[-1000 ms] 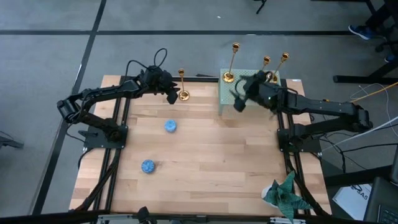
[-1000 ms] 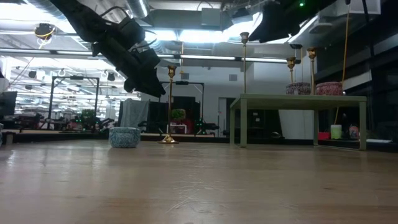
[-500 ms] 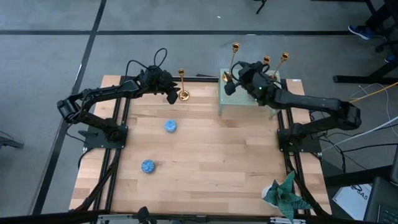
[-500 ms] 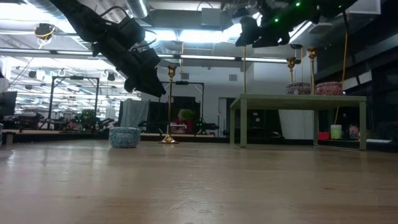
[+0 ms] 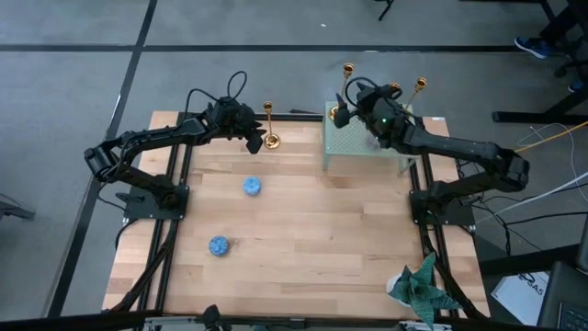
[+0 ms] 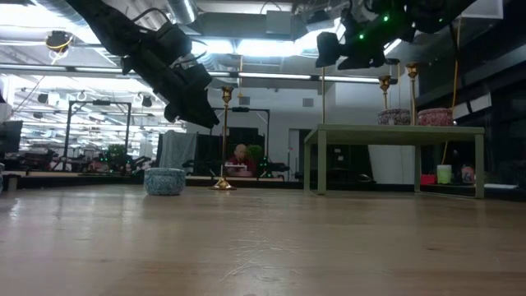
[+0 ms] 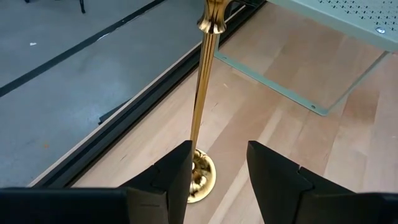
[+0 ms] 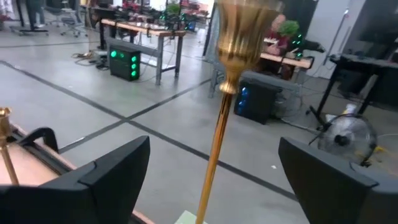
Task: Pick & Place candle stick holders
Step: Put the gold candle holder on the shelf
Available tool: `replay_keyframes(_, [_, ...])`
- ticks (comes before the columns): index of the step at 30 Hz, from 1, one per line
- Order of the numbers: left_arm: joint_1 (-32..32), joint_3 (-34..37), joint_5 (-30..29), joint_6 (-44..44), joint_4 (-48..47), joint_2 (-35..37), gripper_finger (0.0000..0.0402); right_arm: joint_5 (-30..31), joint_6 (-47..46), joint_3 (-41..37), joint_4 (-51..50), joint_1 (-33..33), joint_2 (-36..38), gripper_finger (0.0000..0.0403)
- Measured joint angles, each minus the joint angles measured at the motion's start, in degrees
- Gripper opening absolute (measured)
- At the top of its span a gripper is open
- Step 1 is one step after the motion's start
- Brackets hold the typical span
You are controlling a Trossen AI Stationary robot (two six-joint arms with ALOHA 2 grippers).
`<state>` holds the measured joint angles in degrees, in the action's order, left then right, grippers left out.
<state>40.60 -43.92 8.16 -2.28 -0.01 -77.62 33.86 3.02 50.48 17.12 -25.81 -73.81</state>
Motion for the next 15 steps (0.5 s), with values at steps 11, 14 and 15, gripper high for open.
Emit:
replay_keyframes(11, [0.0, 0.0, -0.09, 0.0, 0.0, 0.0, 0.015, -3.62, 0.22, 0.0, 6.0, -2.22, -4.64, 0.0308])
replay_keyframes(14, [0.0, 0.0, -0.11, 0.02, 0.0, 0.0, 0.0149, -3.62, 0.23, 0.0, 6.28, -2.22, -5.46, 0.0289])
replay_keyframes(15, [0.0, 0.0, -0.11, 0.02, 0.0, 0.0, 0.0148, -3.62, 0.2, 0.0, 6.27, -2.22, -5.73, 0.0281])
